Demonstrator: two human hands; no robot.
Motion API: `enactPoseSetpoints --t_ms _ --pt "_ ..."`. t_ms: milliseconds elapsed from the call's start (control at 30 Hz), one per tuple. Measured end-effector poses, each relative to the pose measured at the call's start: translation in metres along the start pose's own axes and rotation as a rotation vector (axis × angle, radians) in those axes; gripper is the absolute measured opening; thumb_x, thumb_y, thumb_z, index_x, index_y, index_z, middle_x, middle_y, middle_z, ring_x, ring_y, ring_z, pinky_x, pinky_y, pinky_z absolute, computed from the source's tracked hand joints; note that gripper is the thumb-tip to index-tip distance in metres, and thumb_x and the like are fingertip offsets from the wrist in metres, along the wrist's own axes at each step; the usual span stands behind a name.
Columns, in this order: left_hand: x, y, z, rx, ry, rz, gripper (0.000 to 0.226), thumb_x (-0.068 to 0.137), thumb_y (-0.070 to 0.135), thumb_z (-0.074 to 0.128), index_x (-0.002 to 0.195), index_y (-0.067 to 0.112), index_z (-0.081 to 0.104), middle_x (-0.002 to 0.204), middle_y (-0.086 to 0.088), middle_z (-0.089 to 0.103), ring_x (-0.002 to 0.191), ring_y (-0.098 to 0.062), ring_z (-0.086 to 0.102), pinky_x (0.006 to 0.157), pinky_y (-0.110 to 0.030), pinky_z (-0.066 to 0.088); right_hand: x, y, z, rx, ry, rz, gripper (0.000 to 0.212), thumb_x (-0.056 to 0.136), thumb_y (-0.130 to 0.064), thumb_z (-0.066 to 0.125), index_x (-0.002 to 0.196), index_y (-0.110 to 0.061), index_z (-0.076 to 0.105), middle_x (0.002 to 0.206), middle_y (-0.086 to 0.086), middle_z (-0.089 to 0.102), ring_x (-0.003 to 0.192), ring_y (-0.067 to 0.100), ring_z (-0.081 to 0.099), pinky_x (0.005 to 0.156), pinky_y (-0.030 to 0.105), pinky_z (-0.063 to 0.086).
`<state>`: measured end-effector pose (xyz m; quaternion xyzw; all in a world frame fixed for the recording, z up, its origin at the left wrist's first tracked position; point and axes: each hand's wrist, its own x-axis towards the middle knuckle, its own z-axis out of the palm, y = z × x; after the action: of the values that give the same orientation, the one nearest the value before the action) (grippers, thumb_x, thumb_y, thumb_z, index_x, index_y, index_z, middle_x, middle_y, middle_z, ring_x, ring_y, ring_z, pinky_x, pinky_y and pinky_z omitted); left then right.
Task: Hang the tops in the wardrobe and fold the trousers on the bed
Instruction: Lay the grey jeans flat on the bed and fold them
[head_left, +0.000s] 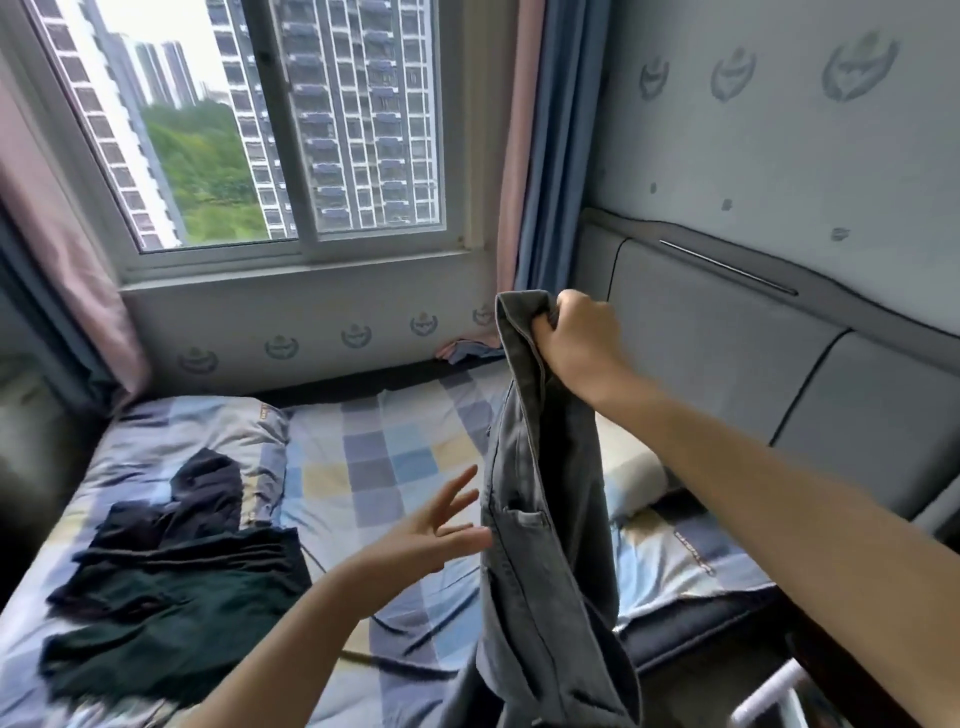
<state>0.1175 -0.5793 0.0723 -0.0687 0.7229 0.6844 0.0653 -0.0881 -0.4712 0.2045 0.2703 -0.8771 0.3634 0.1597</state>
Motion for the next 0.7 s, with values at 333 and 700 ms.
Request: enactPoseSetpoints --t_ms 333,700 --pt "0.020 -0.036 0.070 0.391 0.479 -0.251 0.118 0.064 0.019 0.080 0.153 0.026 0.004 0.151 -0.013 0.031 0.134 -0.026 0.041 0.100 -0.033 0.047 0.018 0.003 -0.024 0.015 -0.025 -0.081 0.031 0.095 -0.025 0.047 0.067 -0.015 0.038 0.067 0.001 0.045 0.056 0.018 0.044 0.046 0.027 0.027" --pt "-0.035 -0.058 -0.019 -0.276 0.710 -0.459 0.032 0.101 0.011 0.029 0.119 -0.001 0.052 0.097 -0.028 0.071 0.082 -0.036 0.073 0.077 -0.042 0.053 0.032 0.065 -0.078 0.246 -0.204 0.117 0.035 0.089 -0.028 0.051 0.060 -0.010 0.047 0.056 0.005 0.048 0.056 0.022 0.047 0.050 0.029 0.036"
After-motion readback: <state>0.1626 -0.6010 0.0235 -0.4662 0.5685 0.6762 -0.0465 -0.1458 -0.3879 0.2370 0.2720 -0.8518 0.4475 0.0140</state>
